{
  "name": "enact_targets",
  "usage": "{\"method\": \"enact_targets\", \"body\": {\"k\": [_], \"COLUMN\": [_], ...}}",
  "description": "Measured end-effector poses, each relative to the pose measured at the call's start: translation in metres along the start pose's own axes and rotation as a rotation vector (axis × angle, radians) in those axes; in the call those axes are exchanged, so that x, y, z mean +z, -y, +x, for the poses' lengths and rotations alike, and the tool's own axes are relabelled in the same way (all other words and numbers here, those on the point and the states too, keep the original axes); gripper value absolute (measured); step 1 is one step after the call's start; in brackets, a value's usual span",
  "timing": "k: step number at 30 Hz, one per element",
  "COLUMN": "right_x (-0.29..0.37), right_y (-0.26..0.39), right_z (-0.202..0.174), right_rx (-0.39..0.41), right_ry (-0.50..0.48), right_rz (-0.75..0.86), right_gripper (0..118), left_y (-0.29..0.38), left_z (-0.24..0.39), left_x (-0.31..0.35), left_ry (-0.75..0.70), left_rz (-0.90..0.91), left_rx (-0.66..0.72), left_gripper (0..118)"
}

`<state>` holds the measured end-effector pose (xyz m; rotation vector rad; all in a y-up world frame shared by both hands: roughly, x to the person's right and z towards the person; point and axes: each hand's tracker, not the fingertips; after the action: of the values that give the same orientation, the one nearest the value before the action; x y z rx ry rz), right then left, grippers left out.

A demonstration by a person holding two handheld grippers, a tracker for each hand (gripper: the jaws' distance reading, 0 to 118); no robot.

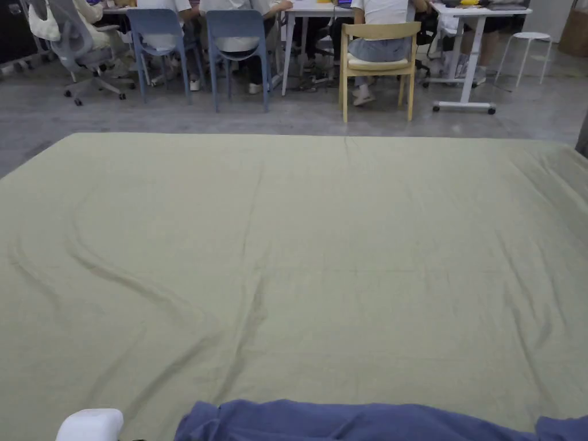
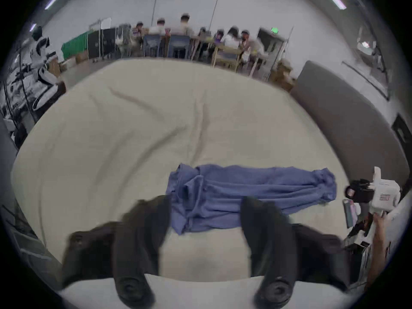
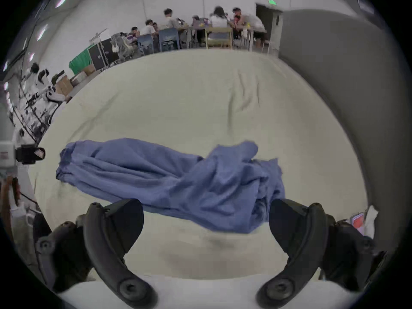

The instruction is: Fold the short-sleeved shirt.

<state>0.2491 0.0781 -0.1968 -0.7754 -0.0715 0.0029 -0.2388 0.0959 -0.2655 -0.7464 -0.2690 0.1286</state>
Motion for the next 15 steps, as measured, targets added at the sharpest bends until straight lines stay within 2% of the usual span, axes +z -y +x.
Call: {"method": "enact_targets", "body": {"k": [1, 2, 3, 4, 5, 9, 10, 12, 13, 15], "right_x": [0.016, 0.021, 0.024, 0.029, 0.025, 0.032, 0.034, 0.036, 0.037, 0.035], "right_y": [0.003, 0.007, 0.013, 0.018, 0.02, 0.026, 0.027, 0.028, 0.026, 0.027], "right_z": [-0.012, -0.019, -0.024, -0.029, -0.029, -0.038, -0.039, -0.044, -0.045, -0.05], "right_rx": [0.007, -0.011, -0.034, -0.064, -0.06, -0.108, -0.113, -0.112, -0.107, -0.093], "right_ry": [-0.023, -0.027, 0.008, -0.024, -0.063, -0.114, -0.119, -0.121, -0.123, -0.125], "right_rz": [0.025, 0.029, 0.066, 0.087, 0.047, 0.037, 0.04, 0.04, 0.036, 0.022], "right_gripper": [27, 3, 2, 3, 3, 3, 2, 3, 3, 3], "left_y": [0.002, 0.006, 0.01, 0.009, 0.011, 0.014, 0.017, 0.021, 0.024, 0.024], "left_z": [0.002, 0.003, 0.001, -0.002, -0.005, -0.031, -0.043, -0.068, -0.077, -0.088], "left_x": [0.011, 0.016, 0.02, 0.017, 0.015, -0.008, -0.018, -0.046, -0.061, -0.084], "left_ry": [0.003, -0.027, -0.054, -0.006, 0.005, 0.111, 0.18, 0.31, 0.34, 0.25], "left_rz": [0.009, 0.003, 0.023, -0.042, -0.062, -0.097, -0.129, -0.192, -0.218, -0.214], "left_rx": [0.007, 0.047, 0.079, 0.086, 0.096, 0.216, 0.282, 0.455, 0.512, 0.529], "left_gripper": [0, 0, 0, 0, 0, 0, 22, 89, 95, 95]}}
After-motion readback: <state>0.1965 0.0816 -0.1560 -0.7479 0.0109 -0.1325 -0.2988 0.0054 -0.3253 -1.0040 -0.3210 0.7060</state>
